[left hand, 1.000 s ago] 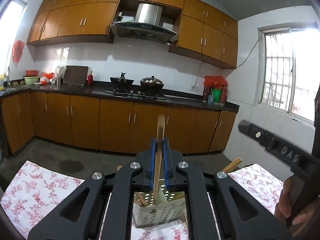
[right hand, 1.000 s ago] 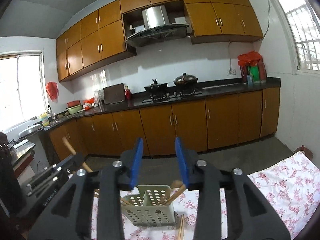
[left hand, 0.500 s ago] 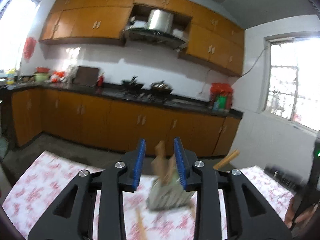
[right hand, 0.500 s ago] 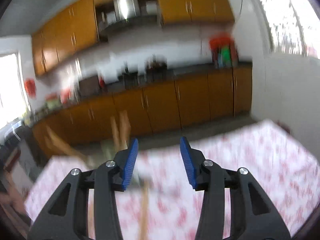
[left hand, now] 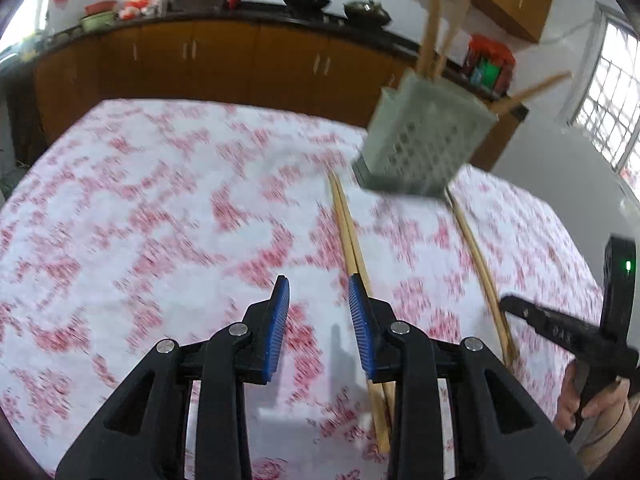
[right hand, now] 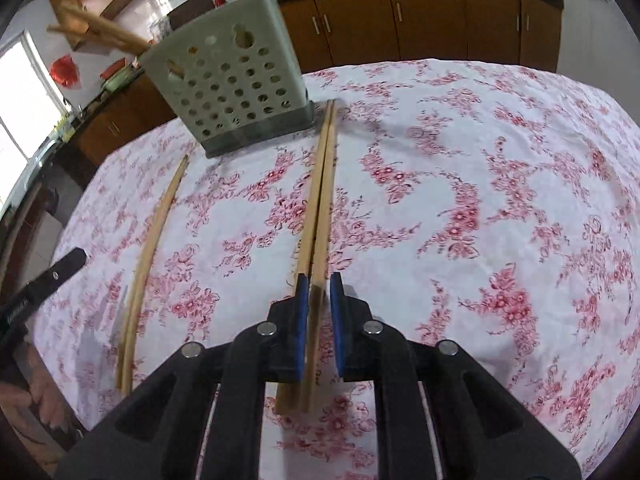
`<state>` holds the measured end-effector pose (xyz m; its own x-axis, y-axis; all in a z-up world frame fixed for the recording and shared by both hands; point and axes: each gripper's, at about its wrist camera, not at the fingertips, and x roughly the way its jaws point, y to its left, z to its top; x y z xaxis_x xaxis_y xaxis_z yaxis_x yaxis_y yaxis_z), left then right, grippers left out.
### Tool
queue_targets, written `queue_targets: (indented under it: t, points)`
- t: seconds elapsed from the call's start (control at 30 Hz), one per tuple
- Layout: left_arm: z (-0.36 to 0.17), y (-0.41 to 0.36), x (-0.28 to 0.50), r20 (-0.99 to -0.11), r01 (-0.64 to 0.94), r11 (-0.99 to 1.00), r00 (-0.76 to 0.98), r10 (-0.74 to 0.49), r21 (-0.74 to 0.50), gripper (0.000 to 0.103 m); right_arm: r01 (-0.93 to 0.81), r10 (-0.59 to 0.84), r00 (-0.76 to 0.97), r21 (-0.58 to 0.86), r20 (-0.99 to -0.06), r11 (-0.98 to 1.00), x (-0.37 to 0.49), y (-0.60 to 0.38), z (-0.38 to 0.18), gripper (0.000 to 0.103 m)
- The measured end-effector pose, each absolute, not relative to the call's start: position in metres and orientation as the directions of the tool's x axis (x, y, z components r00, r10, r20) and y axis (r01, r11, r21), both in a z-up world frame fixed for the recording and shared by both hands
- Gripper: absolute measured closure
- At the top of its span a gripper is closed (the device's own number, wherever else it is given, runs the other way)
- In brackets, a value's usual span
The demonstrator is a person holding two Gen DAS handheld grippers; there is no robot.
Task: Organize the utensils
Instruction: 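Grasp a chopstick with the left tool while the right tool grasps another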
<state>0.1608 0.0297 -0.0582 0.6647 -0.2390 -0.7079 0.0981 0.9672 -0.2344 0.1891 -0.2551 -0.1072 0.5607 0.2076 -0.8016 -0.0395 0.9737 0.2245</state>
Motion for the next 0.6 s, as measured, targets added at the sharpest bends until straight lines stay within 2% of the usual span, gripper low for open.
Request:
queue_targets:
  t: [0.13, 0.23, 0.5, 0.57, 0.6]
  points:
    - [-0.07, 0.013, 0.163, -0.742, 0.14, 0.966, 0.62, -0.256, -0.217, 0.077, -0.002, 0.113, 0.586, 0.138, -0.803, 0.99, 0.191, -0.259, -0.103, 0.095]
    - [-0.079, 0.005, 0.161, -0.758, 0.165, 0.963, 0.594, -0.268, -0.212, 0.083, 0.051, 0.091, 0.591, 0.15, -0.801, 0.987, 0.192, -0.272, -0.104, 0.095]
    - [-0.09, -0.009, 0.157, -0.78, 0.193, 0.968, 0.575, -0.245, -0.161, 0.087, 0.063, 0.07, 0.597, 0.133, -0.8, 0.989, 0.189, -0.282, -0.103, 0.095]
    - [-0.09, -0.011, 0.156, -0.784, 0.194, 0.972, 0.579, -0.223, -0.133, 0.091, 0.055, 0.069, 0.6, 0.127, -0.797, 0.99, 0.188, -0.279, -0.103, 0.092]
    - [-0.09, -0.012, 0.157, -0.785, 0.189, 0.976, 0.586, -0.201, -0.109, 0.093, 0.045, 0.073, 0.602, 0.126, -0.795, 0.991, 0.187, -0.277, -0.104, 0.087]
